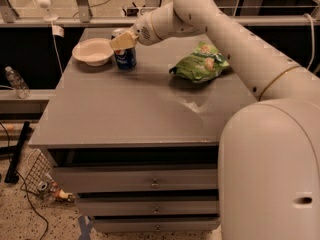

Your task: Move pepsi can near paper bowl

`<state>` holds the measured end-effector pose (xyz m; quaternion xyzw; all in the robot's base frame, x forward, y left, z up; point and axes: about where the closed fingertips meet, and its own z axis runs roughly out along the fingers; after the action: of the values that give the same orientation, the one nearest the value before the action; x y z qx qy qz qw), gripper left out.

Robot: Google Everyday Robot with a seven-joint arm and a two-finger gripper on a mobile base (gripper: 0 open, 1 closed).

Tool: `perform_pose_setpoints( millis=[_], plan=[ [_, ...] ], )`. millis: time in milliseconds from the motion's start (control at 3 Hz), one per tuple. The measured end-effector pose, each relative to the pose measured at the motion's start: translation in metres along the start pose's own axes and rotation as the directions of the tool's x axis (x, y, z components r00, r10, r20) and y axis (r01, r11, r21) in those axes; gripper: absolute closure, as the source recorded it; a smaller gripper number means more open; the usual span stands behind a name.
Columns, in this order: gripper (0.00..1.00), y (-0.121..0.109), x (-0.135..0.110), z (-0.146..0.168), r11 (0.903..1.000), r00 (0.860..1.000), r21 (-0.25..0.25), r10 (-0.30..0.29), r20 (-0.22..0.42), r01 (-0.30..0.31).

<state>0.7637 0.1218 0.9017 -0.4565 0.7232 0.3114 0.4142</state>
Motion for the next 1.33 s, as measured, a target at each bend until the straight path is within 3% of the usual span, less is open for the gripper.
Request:
perform_pose_setpoints(
  millis=[333,667,1000,1333],
  plan=[
    [0.12,0.001,0.001,0.003,1.0000,1.000,-0.005,0.000,-0.002,0.000],
    [0.00,0.003,0.001,0.006,1.0000,1.000,-0.009,0.001,-0.003,-0.001],
    [0.00,0.001,0.000,-0.004,0.9996,1.000,0.023,-0.017,-0.012,0.017],
    [0.00,-0.008,0.005,-0.040,0.9932,0.999,0.112,-0.030,-0.036,0.034]
  ],
)
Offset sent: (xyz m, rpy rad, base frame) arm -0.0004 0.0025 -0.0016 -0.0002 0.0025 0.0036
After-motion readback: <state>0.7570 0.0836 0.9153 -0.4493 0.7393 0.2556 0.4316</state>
